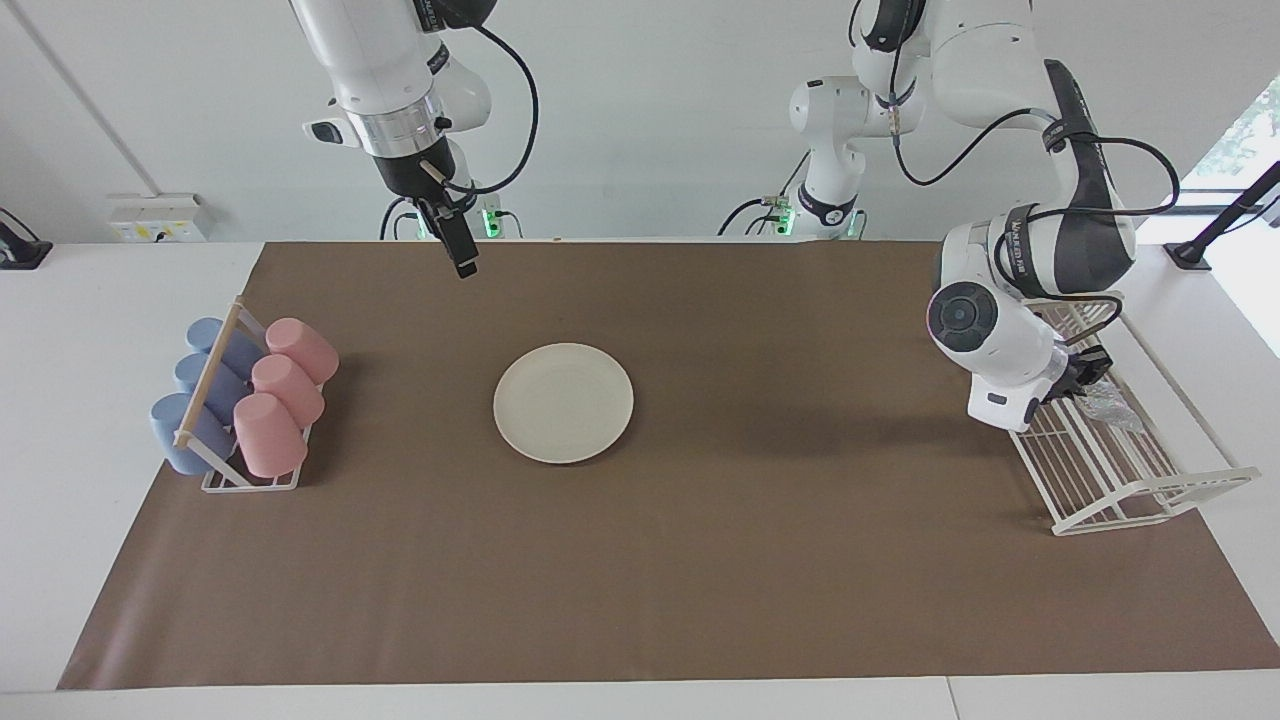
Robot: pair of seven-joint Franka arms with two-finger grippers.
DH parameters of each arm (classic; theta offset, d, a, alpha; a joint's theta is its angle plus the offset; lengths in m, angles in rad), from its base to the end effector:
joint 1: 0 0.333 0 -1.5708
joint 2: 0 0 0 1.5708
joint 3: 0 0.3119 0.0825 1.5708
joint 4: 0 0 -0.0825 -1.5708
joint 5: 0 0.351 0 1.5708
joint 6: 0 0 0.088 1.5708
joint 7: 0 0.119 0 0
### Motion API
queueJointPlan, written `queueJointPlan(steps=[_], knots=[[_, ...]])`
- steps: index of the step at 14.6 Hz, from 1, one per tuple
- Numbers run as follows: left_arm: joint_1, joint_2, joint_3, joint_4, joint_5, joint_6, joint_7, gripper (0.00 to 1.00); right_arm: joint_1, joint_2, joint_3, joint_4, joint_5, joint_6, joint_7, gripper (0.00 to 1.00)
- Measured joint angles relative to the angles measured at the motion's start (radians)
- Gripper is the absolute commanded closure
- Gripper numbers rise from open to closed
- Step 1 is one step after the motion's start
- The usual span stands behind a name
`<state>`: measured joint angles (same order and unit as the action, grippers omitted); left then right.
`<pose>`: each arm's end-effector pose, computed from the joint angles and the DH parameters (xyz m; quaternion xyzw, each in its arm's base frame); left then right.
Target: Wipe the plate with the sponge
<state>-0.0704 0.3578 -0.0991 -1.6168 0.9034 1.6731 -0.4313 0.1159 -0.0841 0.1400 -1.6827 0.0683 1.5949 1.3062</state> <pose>0.6131 -0.0104 0.4307 -0.9036 -0.0096 0.0074 0.4282 0.4780 0.1363 0.6039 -0.8643 0.5021 0.0215 0.0185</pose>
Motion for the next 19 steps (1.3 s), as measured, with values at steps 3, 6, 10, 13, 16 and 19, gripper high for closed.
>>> queueJointPlan(steps=[3,6,10,13,16,19], knots=[[0.0,-0.013,-0.001,0.054,-0.077,-0.004,0.007,1.0,0.0,-0.013,0.0,-0.021,0.0,0.002,0.037,0.0],[0.0,-0.041,-0.001,0.148,-0.271,-0.107,0.056,1.0,0.0,-0.016,0.003,-0.023,0.009,0.017,0.067,0.0],[0.025,-0.084,0.007,0.256,-0.672,-0.208,0.079,1.0,0.014,-0.015,0.025,-0.019,0.033,0.029,0.14,0.0],[0.088,-0.134,0.01,0.264,-0.975,-0.22,0.091,1.0,0.091,0.014,0.041,0.015,0.034,0.04,0.28,0.0],[0.128,-0.153,0.011,0.261,-1.248,-0.237,0.091,1.0,0.178,0.079,0.045,0.083,0.034,0.042,0.405,0.0],[0.154,-0.175,0.01,0.193,-1.471,-0.245,0.143,1.0,0.245,0.143,0.045,0.135,0.033,0.042,0.463,0.0]])
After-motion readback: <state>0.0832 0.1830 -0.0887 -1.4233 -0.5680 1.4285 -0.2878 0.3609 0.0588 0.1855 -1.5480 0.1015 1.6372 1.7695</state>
